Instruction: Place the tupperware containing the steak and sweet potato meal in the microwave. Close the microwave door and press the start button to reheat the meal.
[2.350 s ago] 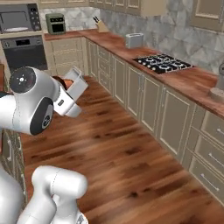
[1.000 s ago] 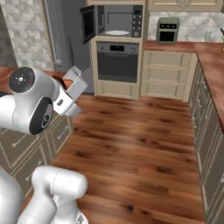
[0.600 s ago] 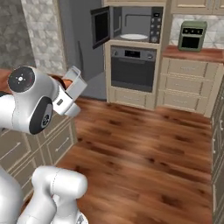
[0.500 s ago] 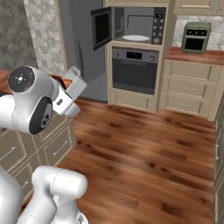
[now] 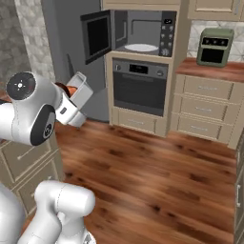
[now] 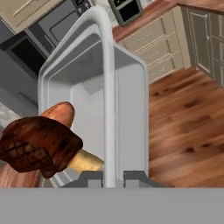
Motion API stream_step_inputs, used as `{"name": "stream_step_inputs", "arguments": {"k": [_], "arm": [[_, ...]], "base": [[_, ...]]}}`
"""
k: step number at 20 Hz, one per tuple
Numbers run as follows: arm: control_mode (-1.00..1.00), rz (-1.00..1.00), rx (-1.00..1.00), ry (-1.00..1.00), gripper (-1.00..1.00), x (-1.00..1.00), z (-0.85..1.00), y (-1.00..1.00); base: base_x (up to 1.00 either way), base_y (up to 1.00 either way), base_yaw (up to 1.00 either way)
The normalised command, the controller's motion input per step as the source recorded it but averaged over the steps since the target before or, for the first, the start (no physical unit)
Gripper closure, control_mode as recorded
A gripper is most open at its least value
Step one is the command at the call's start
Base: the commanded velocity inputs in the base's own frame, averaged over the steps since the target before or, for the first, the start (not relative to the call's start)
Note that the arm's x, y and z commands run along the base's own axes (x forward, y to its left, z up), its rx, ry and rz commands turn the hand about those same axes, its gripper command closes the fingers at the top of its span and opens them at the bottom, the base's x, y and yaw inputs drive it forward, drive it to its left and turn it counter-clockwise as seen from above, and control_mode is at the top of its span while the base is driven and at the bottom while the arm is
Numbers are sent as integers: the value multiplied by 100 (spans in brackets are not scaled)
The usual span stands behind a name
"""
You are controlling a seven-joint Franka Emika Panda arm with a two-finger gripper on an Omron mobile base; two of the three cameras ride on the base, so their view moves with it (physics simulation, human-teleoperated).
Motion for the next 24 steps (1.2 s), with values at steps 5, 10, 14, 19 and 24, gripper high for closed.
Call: {"name": "stream_step_inputs", "arguments": {"k": [5,10,14,19,24], "arm": [[100,0,0,0,100,0,0,0],[100,0,0,0,100,0,0,0],[100,0,0,0,100,0,0,0],[100,0,0,0,100,0,0,0],[100,0,0,0,100,0,0,0]], "base": [[100,-25,-6],[100,-13,-7],[100,0,-6],[100,1,-3],[100,11,-4]]}}
